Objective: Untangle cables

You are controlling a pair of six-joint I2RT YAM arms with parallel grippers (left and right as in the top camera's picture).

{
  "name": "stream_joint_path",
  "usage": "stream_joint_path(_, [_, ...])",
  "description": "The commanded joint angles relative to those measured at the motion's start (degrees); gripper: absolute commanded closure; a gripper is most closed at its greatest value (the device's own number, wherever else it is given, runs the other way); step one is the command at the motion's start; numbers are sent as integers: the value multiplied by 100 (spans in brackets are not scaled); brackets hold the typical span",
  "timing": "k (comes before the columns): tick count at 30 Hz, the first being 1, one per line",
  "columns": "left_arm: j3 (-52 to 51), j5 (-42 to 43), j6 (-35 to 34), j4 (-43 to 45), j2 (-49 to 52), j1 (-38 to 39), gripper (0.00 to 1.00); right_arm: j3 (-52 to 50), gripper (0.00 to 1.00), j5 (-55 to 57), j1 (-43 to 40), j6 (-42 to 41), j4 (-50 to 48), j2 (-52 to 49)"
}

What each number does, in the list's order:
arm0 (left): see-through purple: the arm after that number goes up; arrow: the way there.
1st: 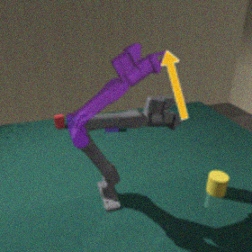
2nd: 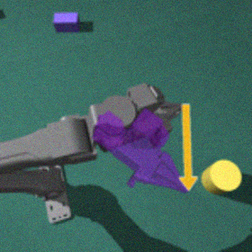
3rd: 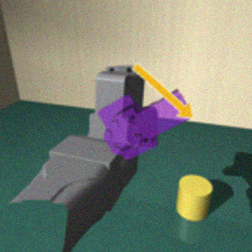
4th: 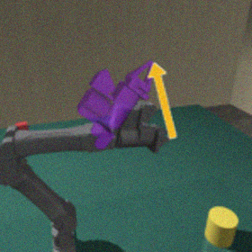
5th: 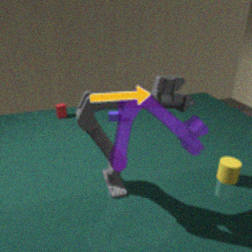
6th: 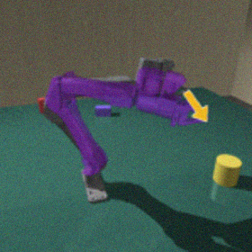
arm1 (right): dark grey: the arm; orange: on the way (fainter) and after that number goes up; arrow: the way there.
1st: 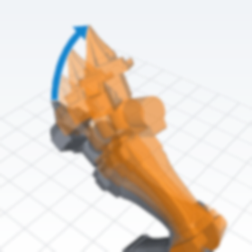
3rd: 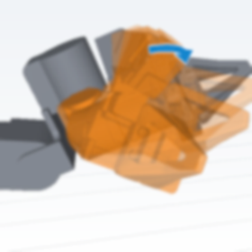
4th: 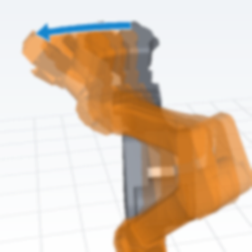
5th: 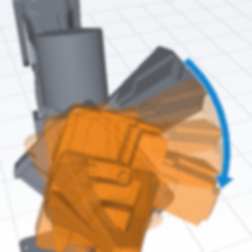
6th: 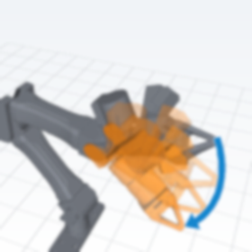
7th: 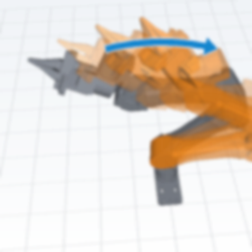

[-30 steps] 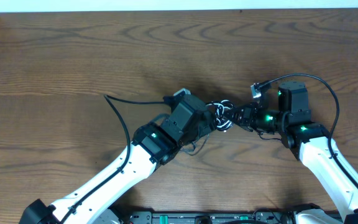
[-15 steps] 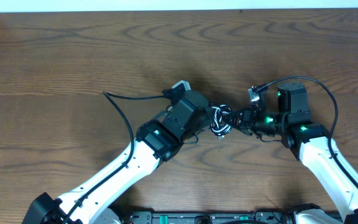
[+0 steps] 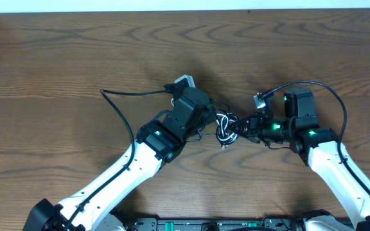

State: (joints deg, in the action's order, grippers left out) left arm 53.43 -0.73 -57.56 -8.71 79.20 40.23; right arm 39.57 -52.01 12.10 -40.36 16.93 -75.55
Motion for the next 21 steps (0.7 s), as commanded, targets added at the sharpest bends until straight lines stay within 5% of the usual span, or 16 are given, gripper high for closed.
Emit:
stream_joint_path(1, [-4, 212, 219, 157, -79, -42, 92, 7, 99, 415, 109, 345, 251, -11])
stream_joint_path(7, [11, 1427, 247, 717, -529, -350, 93, 7, 99, 2184, 221, 667, 1207, -11])
stream_joint_path(16, [11, 1832, 658, 490, -1434, -1405, 92, 7, 99, 2529, 225, 789, 1381, -11])
stream_joint_path(17, [11, 1834, 726, 297, -1464, -1493, 86, 7, 99, 2511, 225, 789, 1368, -11])
stream_joint_path(20, [11, 1827, 968, -398, -1436, -1556, 47, 7, 99, 2321, 225, 796, 1217, -11])
stream_joint_path(21, [11, 1827, 1075, -684, -1399, -1556, 43, 7, 99, 2173, 225, 846, 1106, -11])
